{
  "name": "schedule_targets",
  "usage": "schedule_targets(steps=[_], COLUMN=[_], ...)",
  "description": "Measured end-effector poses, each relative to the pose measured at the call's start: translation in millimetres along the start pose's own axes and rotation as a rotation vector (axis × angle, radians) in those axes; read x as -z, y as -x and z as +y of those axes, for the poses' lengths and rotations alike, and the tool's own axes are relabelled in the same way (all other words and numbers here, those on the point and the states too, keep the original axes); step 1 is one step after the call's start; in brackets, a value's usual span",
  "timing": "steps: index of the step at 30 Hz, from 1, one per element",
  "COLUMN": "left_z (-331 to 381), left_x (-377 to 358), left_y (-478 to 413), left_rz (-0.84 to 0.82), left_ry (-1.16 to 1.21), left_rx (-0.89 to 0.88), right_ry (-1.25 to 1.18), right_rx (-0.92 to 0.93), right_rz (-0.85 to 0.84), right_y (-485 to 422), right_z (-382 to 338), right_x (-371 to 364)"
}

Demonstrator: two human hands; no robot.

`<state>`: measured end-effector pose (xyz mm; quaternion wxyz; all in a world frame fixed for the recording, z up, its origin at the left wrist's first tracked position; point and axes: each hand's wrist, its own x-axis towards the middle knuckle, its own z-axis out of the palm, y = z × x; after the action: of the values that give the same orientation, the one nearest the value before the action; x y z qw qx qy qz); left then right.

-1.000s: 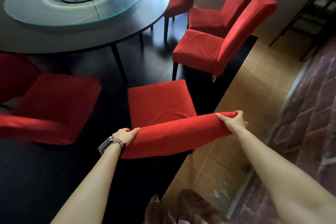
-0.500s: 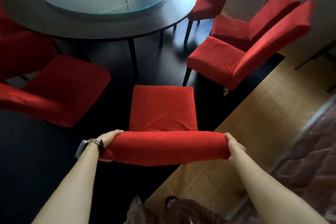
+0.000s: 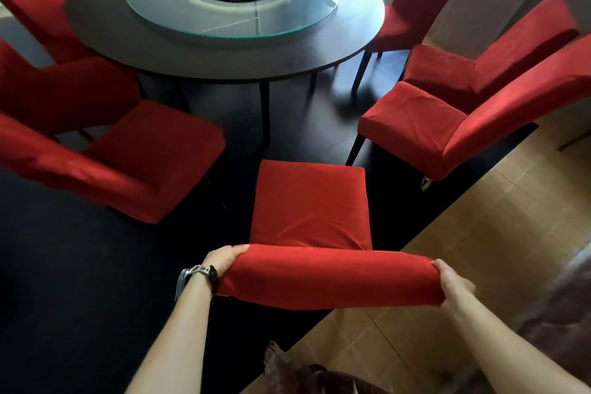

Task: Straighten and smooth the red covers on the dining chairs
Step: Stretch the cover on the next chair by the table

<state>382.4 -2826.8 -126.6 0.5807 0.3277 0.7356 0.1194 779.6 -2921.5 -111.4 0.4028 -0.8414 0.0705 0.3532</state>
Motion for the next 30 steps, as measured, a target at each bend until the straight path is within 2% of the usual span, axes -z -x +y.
schedule_targets(steps=[8, 16, 22, 30], left_z=[8.4, 56.9, 94.0, 111.2], left_x=[19.3, 43.5, 51.3, 30.3], left_y=[-12.5, -36.1, -59.7, -76.5], left_rz=[-0.037, 0.003, 0.067, 0.094], left_ry=[0.059, 0.007, -0.028, 0.096], left_rx=[0.028, 0.002, -0.061, 0.026], right_ry=[0.058, 0.1, 0.087, 0.107], right_rx=[0.144, 0.228, 0.196, 0.204], right_rz=[-0.031, -0.09, -0.161, -0.264], right_y=[4.6, 4.0, -7.7, -43.6], right_z=[-29.8, -72.7, -98.8, -149.9], right_x=[-30.6, -73.9, -107.6, -146.3])
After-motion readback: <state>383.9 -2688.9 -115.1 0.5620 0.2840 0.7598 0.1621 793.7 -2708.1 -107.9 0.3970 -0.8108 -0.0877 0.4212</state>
